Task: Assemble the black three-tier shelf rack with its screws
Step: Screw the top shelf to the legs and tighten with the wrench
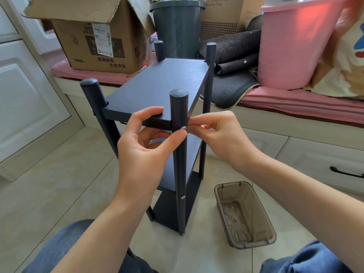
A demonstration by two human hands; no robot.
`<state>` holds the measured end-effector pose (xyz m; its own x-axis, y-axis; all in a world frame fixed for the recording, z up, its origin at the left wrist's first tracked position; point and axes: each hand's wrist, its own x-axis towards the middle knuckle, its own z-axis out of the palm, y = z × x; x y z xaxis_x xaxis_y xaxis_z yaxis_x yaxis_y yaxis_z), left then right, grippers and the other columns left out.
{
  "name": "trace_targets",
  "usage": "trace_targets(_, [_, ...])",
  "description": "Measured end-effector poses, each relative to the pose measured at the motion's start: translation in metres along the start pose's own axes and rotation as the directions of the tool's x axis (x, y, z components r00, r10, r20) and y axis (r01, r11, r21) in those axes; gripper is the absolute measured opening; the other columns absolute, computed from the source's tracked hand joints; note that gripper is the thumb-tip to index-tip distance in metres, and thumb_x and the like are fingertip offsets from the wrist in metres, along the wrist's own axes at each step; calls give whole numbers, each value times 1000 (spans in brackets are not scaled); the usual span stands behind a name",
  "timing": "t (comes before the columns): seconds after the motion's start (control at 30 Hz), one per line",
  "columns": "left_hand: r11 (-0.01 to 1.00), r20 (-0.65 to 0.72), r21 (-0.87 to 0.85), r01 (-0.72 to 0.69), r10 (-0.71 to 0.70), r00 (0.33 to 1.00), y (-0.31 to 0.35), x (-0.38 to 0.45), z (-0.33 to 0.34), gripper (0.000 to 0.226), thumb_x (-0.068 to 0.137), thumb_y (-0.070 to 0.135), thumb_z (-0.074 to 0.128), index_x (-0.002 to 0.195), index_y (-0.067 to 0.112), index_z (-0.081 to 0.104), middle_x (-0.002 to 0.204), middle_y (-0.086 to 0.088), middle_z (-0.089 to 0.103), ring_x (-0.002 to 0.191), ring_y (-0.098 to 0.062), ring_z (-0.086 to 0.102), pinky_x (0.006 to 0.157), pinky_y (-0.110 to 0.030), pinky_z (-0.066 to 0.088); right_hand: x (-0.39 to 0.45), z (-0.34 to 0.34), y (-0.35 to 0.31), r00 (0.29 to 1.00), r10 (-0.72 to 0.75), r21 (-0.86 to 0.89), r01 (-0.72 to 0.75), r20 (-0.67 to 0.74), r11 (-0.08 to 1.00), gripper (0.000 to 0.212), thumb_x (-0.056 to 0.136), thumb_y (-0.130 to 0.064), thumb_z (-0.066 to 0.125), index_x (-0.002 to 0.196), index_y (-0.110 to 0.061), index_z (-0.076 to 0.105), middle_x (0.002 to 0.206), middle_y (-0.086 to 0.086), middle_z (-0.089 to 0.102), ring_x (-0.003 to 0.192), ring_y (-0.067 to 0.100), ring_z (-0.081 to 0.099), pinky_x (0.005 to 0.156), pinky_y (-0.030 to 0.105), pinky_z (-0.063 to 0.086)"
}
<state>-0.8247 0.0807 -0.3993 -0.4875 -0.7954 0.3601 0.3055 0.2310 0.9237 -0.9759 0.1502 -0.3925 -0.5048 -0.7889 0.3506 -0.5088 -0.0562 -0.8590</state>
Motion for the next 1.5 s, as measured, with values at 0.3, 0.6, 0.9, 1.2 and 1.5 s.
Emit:
trace_targets(0.3, [1000,-8,-3,-1,1,1000,2,-1,1,46,76,17,86,115,28,65,97,3,77,94,-17,74,78,-15,55,3,13,2,996,-72,20,72,44,997,20,89,0,67,102,-10,78,94,3,77,95,21,72,90,42,55])
trace_targets(0.6, [1000,-8,25,-6,7,1000,0,0,-4,47,77,18,86,118,29,65,100,3,76,97,-19,74,80,-16,55,10,17,7,987,11,159,-37,162,987,21,89,6,64,100,-7,77,64,-23,68,63,-11,62,64,5,45])
trace_targets(0.9, [999,-5,36,-13,14,1000,-3,1,-5,47,78,20,86,118,30,65,100,3,76,97,-21,73,83,-18,56,1,4,14,983,61,134,-85,174,987,19,87,-2,70,95,-18,78,89,-7,78,91,8,73,86,18,55])
trace_targets(1.2, [993,-32,105,-60,64,997,-8,1,6,46,76,31,85,115,38,62,99,11,74,97,-18,72,84,-18,55,-25,-26,16,987,148,-17,-147,71,989,13,94,-18,65,92,-23,77,74,-11,73,66,-1,59,59,8,43])
trace_targets(1.5, [970,21,203,-130,128,992,-12,-3,20,50,87,27,80,130,27,55,96,17,72,96,-5,71,86,-19,56,-43,-34,7,959,276,-154,-265,61,952,15,95,-17,63,86,-17,75,68,-9,70,58,-7,58,54,6,41])
